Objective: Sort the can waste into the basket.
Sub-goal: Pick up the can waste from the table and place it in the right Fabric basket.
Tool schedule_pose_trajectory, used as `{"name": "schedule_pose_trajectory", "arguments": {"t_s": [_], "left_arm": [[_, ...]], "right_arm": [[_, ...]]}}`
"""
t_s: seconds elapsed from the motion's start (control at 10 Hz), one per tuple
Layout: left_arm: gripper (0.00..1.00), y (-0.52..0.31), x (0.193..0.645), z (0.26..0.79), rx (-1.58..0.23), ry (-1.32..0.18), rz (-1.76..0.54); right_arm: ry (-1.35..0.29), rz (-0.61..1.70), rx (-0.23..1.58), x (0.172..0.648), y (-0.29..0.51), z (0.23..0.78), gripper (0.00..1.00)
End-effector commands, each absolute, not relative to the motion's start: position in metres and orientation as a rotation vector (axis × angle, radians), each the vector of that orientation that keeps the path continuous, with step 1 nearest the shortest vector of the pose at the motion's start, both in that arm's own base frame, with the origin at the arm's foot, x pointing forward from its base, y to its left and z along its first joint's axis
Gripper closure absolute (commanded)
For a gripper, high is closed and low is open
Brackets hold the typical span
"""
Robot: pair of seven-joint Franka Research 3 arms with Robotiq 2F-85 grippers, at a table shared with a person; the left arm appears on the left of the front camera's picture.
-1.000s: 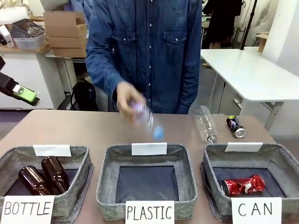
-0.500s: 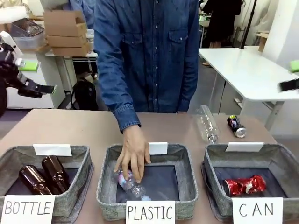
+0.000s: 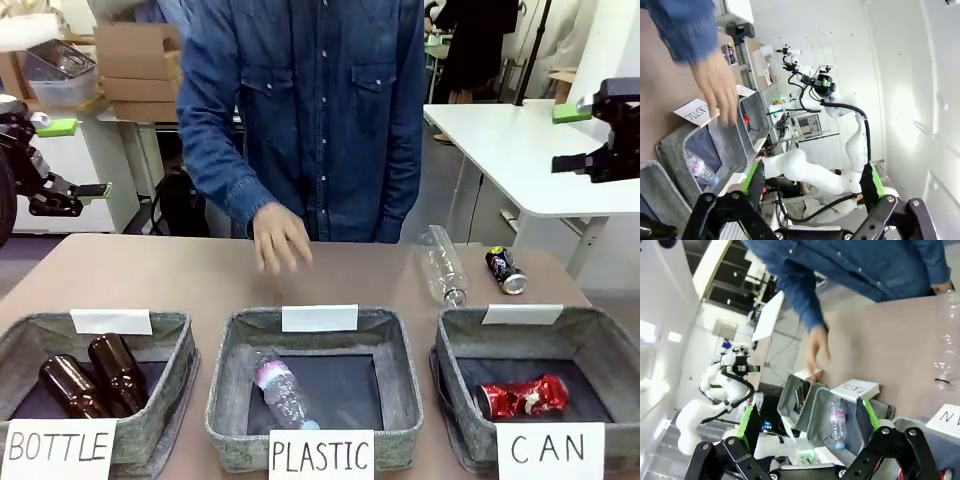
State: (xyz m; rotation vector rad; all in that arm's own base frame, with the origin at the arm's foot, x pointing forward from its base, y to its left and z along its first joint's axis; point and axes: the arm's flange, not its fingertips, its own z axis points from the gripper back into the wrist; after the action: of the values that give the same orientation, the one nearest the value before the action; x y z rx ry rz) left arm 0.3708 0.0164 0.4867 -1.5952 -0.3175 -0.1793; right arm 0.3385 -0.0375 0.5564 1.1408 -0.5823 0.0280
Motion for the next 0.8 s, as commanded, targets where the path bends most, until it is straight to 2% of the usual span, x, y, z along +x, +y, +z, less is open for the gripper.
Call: {"name": "schedule_pose_trajectory", "arguments": {"t_s": [0.0, 0.7], "left_arm": [[0.0, 0.018, 0.3692, 0.4899, -1.621, -0.354, -0.235], [0.0, 0.018, 0.3692, 0.4899, -1.621, -0.354, -0.235]], "right_arm": [[-0.507, 0.185, 1.208, 0.3302, -0.0239, 0.5516, 0.0], [-0.507, 0.185, 1.208, 0.3302, -0.0239, 0.5516, 0.0]]}}
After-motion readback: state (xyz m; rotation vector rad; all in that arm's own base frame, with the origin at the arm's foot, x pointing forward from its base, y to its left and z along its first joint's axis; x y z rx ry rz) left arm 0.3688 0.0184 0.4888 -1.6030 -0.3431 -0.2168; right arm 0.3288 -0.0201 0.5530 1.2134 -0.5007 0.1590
